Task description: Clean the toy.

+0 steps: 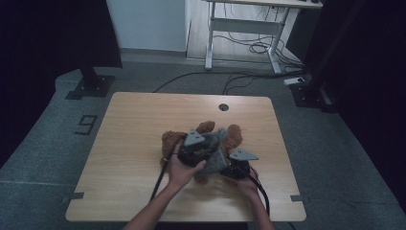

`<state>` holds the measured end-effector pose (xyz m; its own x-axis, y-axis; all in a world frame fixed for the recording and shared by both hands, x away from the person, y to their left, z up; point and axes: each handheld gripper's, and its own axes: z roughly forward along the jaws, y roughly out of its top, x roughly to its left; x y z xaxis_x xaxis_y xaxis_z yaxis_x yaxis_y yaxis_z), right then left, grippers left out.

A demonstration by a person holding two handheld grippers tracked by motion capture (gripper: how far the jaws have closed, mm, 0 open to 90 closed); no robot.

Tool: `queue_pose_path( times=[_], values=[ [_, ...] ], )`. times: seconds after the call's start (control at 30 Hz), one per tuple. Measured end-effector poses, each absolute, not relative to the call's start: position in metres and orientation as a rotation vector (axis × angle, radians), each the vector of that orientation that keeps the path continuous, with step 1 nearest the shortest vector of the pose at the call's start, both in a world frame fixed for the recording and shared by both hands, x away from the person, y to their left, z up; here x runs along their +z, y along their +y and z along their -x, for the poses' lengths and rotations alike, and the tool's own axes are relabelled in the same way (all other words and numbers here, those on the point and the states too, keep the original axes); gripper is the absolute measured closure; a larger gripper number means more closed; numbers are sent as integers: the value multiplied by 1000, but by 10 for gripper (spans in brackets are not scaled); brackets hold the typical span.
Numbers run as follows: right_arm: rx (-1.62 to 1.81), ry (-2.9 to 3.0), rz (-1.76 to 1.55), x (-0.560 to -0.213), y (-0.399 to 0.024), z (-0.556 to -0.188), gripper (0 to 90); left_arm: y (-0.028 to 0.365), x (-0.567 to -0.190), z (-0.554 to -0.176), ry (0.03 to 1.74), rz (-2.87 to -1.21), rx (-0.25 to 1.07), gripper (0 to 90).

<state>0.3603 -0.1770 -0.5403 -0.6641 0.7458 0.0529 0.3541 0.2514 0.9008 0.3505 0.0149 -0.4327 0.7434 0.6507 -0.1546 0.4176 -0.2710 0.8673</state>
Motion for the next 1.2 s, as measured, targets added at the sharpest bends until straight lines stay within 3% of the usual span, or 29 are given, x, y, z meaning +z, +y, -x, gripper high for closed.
queue_pose_path(
  times=[0.2,0.43,0.57,1.2],
  values=[
    [1383,2151,-999,-542,-179,-358,488,-4,-474,-368,892,-1947,267,767],
    [1389,2150,-999,-542,-179,-358,501,9,-469,-362,875,-1950,386,774],
    [1392,2150,-1003,-542,-180,-357,503,31,-465,-366,923,-1939,480,775],
    [1404,2151,-1011,-542,-180,-357,507,152,-457,-375,1128,-1720,475,783]
  ],
)
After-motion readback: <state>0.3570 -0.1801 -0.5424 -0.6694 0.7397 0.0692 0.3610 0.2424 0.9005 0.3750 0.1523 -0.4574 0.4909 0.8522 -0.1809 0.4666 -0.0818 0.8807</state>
